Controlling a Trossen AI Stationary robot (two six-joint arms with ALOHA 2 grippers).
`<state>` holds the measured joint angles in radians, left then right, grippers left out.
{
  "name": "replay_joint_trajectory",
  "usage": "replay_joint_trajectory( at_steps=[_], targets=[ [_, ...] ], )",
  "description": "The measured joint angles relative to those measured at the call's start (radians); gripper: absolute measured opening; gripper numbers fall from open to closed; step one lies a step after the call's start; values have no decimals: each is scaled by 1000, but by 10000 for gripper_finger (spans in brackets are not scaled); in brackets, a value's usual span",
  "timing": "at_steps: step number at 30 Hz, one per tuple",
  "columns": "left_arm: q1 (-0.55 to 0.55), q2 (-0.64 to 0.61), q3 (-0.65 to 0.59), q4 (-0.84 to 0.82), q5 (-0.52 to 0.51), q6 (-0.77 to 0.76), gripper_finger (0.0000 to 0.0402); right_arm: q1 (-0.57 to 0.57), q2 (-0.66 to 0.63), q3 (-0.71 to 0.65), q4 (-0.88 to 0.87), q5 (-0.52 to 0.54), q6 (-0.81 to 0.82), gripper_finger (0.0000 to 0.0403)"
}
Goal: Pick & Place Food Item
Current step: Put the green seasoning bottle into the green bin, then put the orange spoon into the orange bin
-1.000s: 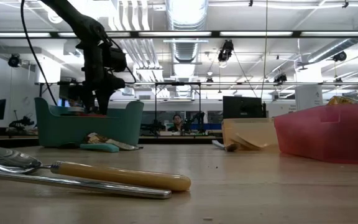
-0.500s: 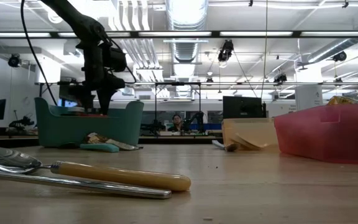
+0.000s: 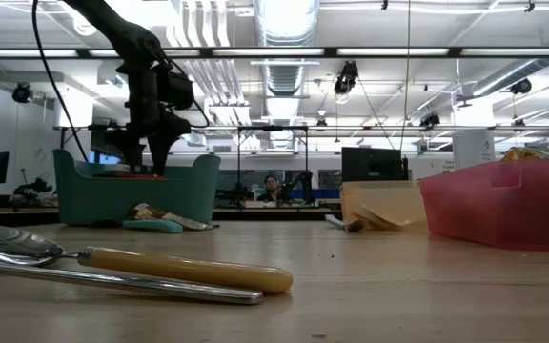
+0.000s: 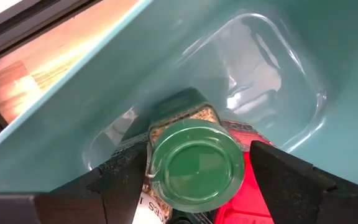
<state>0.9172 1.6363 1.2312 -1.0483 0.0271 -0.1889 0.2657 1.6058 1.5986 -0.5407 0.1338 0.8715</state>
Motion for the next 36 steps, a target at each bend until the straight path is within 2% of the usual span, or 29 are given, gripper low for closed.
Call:
replay_joint_trajectory(
  at_steps=[9,16,20,26,31,36],
  targets=[
    [1,-48,1,-20,0,8,288,0,0,0,0,0,0,338],
    [-4,-171,1,-53,1,-37,288,-9,0,0,-1,0,0,338],
    [-34,-248,0,-85,57,-69,288,-16,0,0,-1,8,-6,338],
    [-168,-343,-1,-107,88,-143,288,-27,0,0,-2,24,-19,338],
    [-351,-392,-25,-98,88,-247,288,-38,0,0,-2,24,-24,338],
    [-529,-394,-122,-64,28,-355,285,-45,0,0,-2,27,-28,338]
  ],
)
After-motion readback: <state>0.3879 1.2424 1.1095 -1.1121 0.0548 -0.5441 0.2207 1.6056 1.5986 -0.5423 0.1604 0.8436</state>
